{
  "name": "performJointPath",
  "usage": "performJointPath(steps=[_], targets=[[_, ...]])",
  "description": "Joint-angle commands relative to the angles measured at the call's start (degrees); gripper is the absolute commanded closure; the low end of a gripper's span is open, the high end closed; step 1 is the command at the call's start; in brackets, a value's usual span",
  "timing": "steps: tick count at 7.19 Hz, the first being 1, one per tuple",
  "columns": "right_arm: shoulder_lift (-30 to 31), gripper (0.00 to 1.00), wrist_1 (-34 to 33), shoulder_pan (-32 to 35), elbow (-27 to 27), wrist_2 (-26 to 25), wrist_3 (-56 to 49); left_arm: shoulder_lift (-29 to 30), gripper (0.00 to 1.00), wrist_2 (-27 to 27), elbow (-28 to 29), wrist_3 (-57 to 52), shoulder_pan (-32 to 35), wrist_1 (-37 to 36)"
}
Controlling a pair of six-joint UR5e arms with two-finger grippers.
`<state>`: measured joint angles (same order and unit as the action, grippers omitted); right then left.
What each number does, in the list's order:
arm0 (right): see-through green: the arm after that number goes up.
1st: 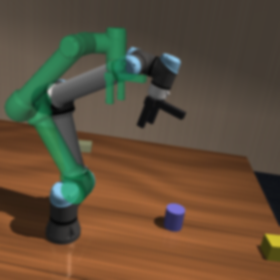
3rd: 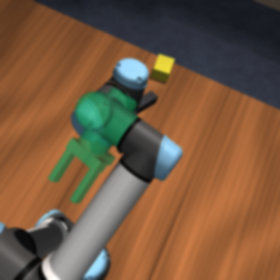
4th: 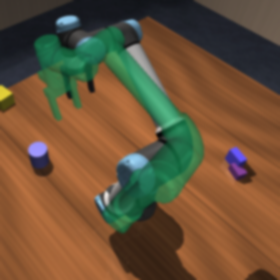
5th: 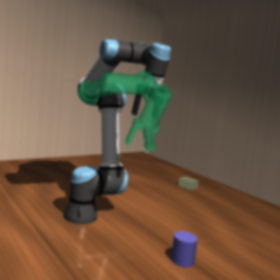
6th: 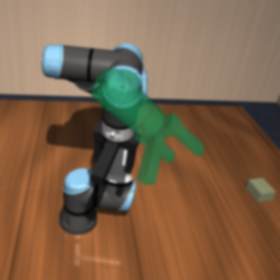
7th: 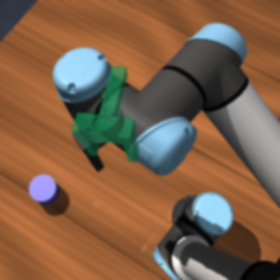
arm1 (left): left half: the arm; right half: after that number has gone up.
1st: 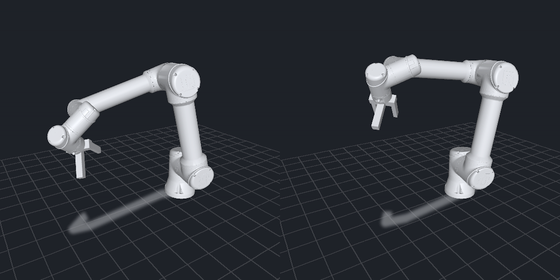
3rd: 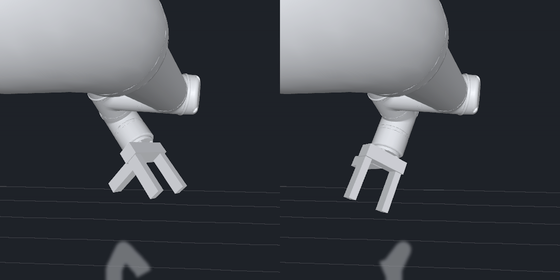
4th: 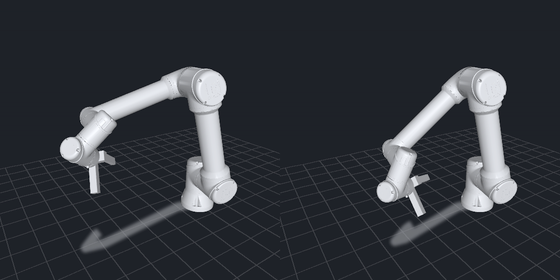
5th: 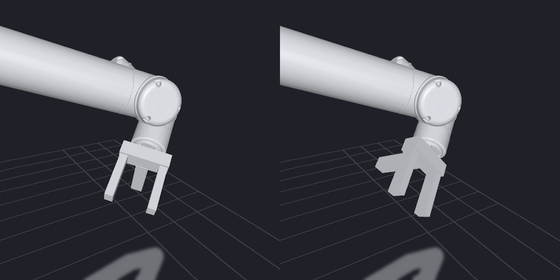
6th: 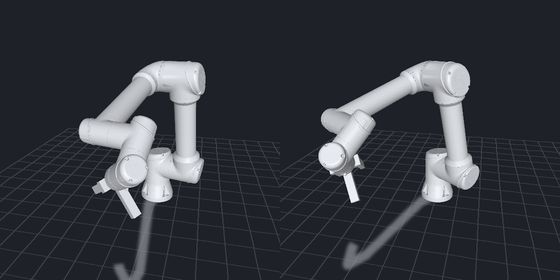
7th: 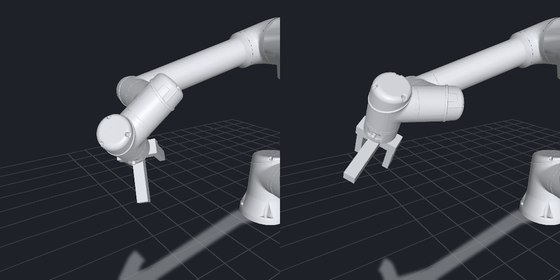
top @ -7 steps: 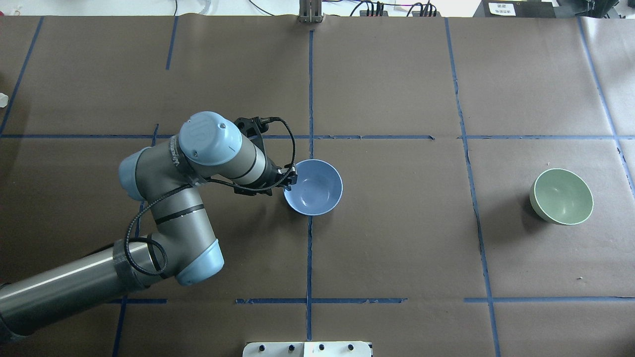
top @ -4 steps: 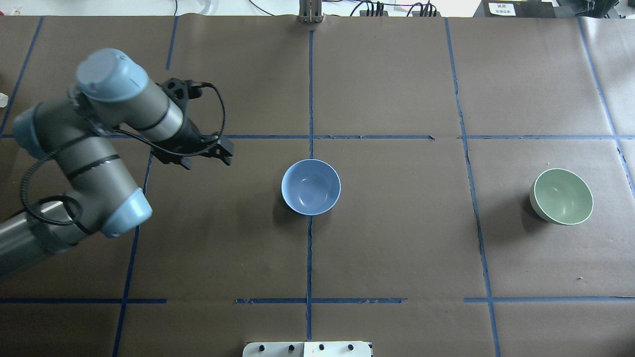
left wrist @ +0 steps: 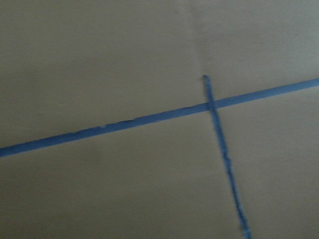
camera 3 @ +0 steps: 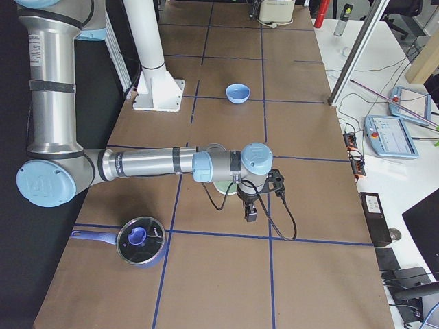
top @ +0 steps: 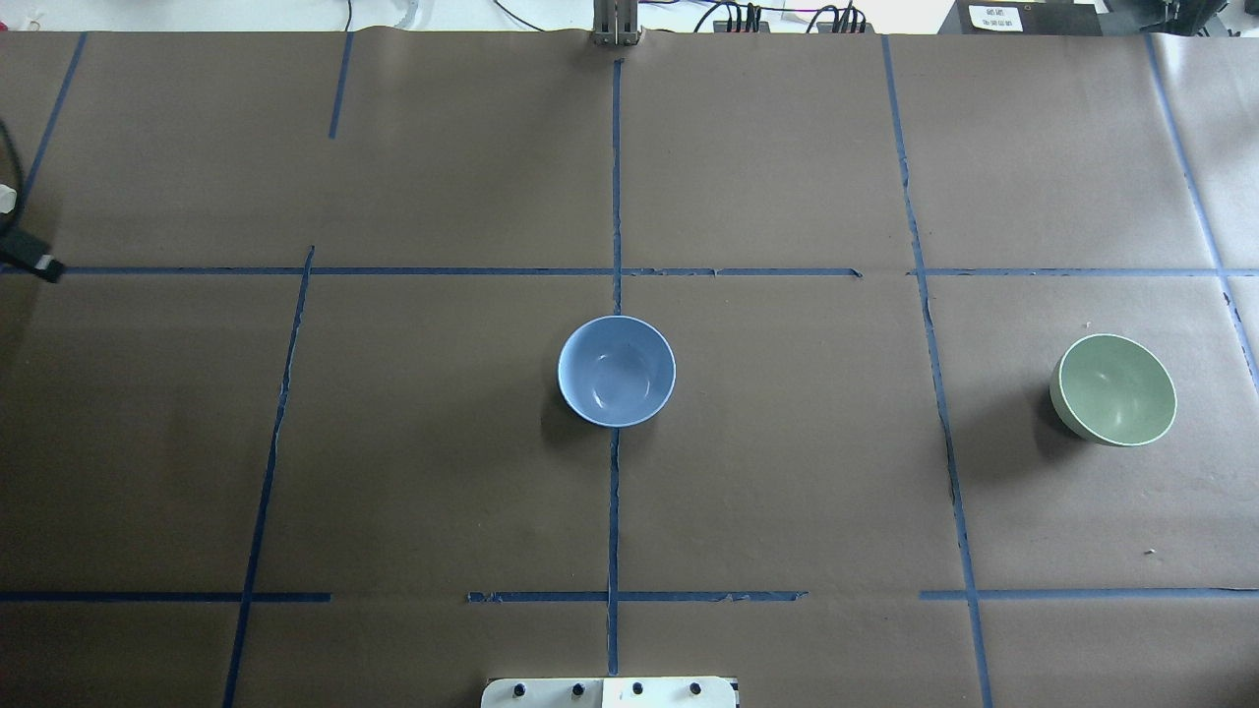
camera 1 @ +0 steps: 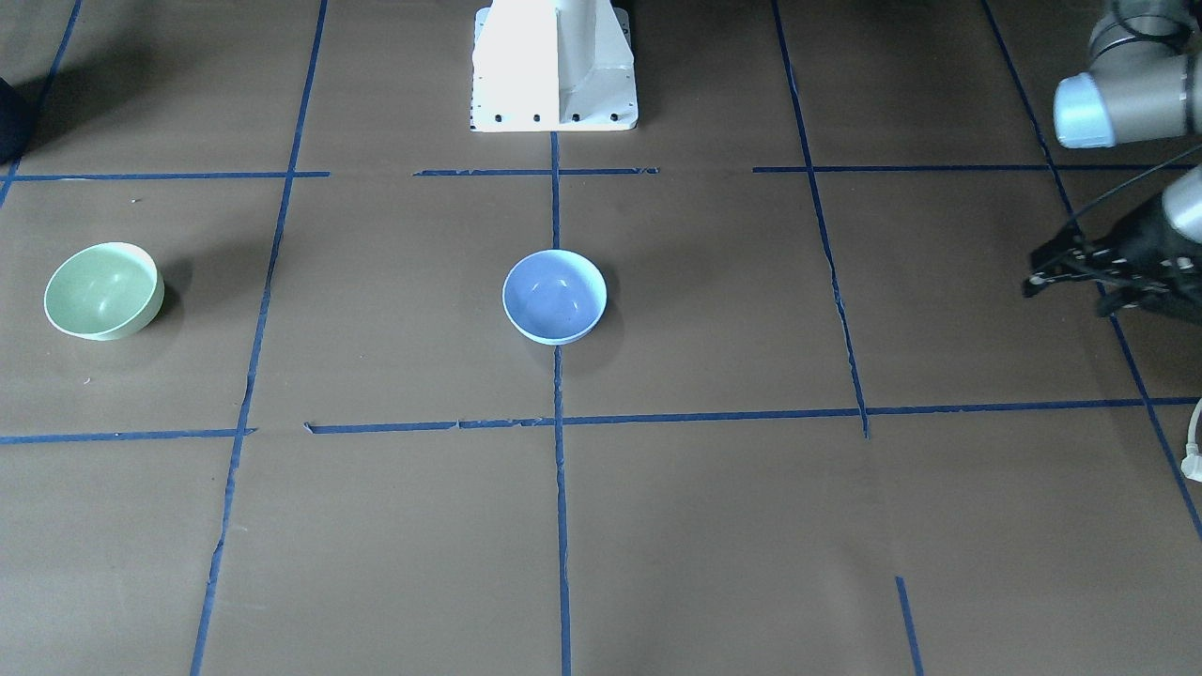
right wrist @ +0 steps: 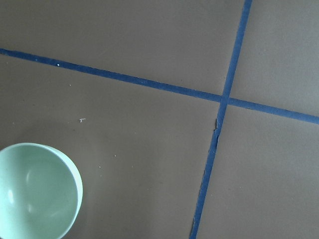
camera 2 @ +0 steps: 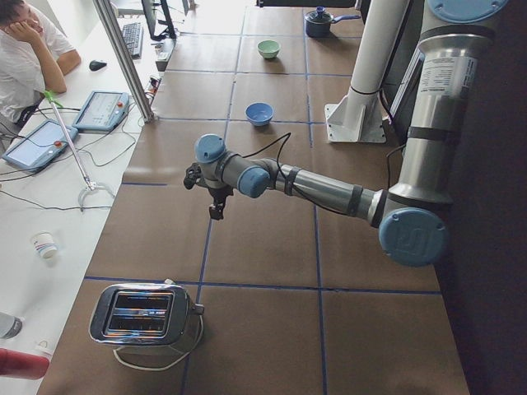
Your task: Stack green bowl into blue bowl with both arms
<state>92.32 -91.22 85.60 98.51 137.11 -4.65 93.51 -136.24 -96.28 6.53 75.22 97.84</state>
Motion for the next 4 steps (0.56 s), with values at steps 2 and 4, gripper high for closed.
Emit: performJointPath(steps=[2,4], targets=[[5.4,0.01,23.5,-10.2,-0.1,-3.0,30.2,-5.6,0.00,-0.3,2.2,-22.2,12.8,-9.9],[9.2,0.01,47.3,-18.6,-3.8,-5.6,50.3,-5.4,0.00,-0.5,2.3,-21.9,12.7,-9.9]])
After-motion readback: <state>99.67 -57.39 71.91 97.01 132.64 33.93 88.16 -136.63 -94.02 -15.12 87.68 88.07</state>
